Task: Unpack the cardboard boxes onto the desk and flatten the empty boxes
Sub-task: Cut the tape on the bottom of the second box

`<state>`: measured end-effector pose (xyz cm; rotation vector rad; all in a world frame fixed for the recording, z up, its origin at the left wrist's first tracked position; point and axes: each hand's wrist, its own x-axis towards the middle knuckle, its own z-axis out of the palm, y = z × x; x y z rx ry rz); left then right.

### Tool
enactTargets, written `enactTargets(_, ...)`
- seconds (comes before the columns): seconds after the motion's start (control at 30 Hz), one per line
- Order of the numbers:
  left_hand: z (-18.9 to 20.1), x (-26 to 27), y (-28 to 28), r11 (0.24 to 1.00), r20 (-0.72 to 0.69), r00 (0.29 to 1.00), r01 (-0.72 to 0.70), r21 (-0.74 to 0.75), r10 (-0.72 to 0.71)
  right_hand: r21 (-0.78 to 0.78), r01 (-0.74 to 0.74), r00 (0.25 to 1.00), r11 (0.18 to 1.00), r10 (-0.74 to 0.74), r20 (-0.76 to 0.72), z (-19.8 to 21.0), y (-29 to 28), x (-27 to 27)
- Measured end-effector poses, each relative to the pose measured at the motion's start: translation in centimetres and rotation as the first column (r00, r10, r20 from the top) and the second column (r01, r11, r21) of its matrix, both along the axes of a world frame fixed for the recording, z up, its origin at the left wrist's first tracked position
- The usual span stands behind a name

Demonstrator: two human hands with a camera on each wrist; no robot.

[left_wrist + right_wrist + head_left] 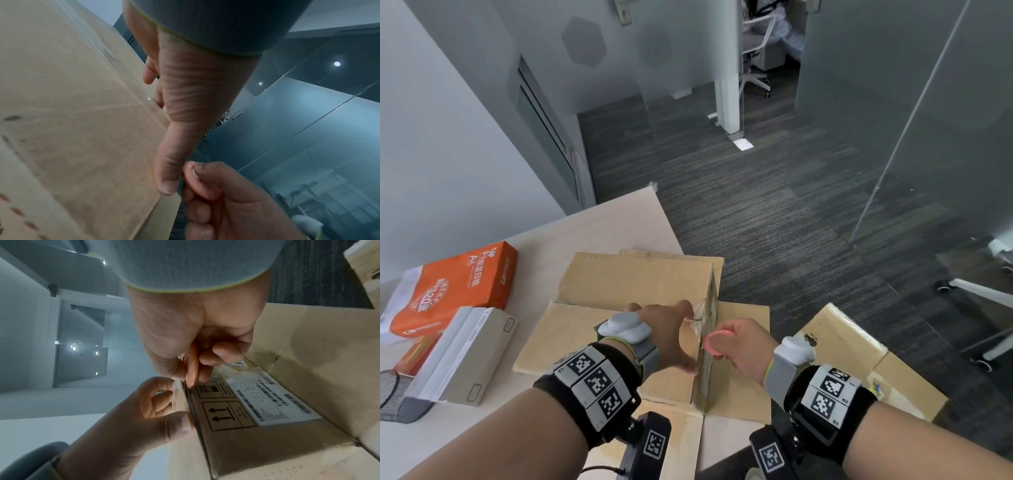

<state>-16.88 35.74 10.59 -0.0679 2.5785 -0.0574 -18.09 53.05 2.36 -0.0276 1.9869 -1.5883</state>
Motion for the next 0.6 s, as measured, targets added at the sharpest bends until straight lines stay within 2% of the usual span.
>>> enactTargets(0.1,-0.4,0.1,-0.2,1.0,-0.038,0.999,0.021,0.021,-0.02,-0.047,0.058,0.998,0.997,-0.058,0.021,0.1,0.3,-0.4)
enactTargets(0.27,-0.8,-0.9,-1.4,0.988,-0.197,0.979,-0.012,0.154,0.042,-0.116,0.185,0.981,0.976,-0.176,0.084,0.2,1.3,-1.6)
enactTargets(0.37,-1.1,-1.5,-1.3,0.987,-0.279,0.96,0.026,0.16,0.02,-0.123,0.221,0.973,0.968,-0.209,0.1,0.1,1.4,-1.9)
enactTargets(0.47,-1.6,-2.3,-1.3,0.987,-0.28,0.96,0.053,0.149,-0.01,-0.134,0.232,0.97,0.963,-0.219,0.11,0.2,1.4,-2.1)
enactTargets(0.6,-1.6,-3.7,-1.4,0.994,-0.208,0.977,0.062,0.087,-0.043,-0.14,0.266,0.961,0.954,-0.252,0.111,0.1,1.2,-2.4)
